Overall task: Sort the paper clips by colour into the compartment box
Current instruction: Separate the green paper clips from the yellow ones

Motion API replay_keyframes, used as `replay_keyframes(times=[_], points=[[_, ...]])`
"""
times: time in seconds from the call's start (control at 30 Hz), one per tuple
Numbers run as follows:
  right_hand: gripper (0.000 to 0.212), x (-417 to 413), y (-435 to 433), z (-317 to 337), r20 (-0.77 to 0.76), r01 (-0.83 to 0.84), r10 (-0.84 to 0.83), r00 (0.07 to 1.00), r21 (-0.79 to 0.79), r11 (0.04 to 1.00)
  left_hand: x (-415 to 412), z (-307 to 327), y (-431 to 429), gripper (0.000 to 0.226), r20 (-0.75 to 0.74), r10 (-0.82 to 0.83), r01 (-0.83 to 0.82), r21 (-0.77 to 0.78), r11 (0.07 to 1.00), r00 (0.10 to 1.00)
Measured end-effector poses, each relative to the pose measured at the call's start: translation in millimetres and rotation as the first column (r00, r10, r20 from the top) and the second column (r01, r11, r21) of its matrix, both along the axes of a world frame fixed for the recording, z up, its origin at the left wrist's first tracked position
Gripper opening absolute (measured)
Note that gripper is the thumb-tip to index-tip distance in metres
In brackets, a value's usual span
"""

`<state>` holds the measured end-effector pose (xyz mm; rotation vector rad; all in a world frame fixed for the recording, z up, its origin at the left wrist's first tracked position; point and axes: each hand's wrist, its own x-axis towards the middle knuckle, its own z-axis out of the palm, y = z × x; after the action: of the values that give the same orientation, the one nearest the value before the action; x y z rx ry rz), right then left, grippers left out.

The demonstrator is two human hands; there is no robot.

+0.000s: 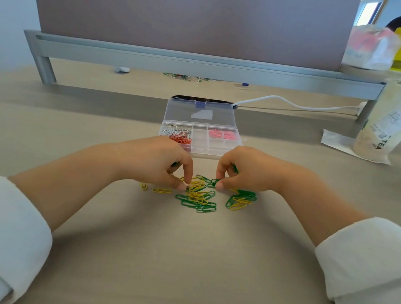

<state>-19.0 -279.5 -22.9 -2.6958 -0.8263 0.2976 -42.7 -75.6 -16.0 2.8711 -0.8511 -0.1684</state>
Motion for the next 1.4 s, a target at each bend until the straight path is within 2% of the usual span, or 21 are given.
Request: replay_keyframes(times=[0.2,0.33,0.47,0.63,0.77,0.93,1.1,1.2,1.3,1.4], points=[[0.01,2,1,-5,0.02,-0.003,0.003,1.0,-0.009,1.0,1,-2,-4,0.005,0.008,-0.009,0.008,0.101,0.995,1.0],[0.008,3,2,-6,0.021,0.006,-0.007,1.0,0.059,0.998,-2,-3,-5,0.018,-0.054,0.039,-0.034,0.088,0.996,0.998],[0.01,3,2,-5,-0.001,0.031,-0.031,1.0,0.134,0.991,0,-6,-6,0.023,-0.079,0.084,-0.093,-0.126,0.988,0.993],[0.018,1,1,-3,-0.04,0.07,-0.063,0.997,0.204,0.977,1,-18,-8,0.022,-0.135,0.055,-0.101,-0.366,0.925,0.989],[0.023,2,1,-3,-0.112,0.131,-0.103,0.988,0.295,0.946,1,-26,-12,0.015,-0.004,0.087,-0.078,-0.49,0.868,0.996],[0.025,2,2,-8,-0.275,0.21,-0.118,0.954,0.335,0.918,-4,-27,-16,0.025,0.078,0.107,-0.039,-0.603,0.797,0.991],[0.011,4,-1,-9,-0.404,0.273,-0.093,0.91,0.416,0.868,-7,-30,-18,0.031,0.072,0.074,-0.013,-0.628,0.778,0.995],[0.022,5,-3,-6,-0.445,0.292,-0.064,0.893,0.467,0.835,-10,-28,-20,0.038,0.054,0.105,-0.049,-0.622,0.782,0.993],[0.026,7,-7,-5,-0.481,0.301,-0.066,0.874,0.432,0.85,-10,-26,-22,0.047,0.009,0.15,-0.117,-0.584,0.804,0.989],[0.027,8,-11,-4,-0.5,0.306,-0.094,0.861,0.362,0.881,-9,-25,-22,0.046,0.003,0.173,-0.144,-0.543,0.828,0.985]])
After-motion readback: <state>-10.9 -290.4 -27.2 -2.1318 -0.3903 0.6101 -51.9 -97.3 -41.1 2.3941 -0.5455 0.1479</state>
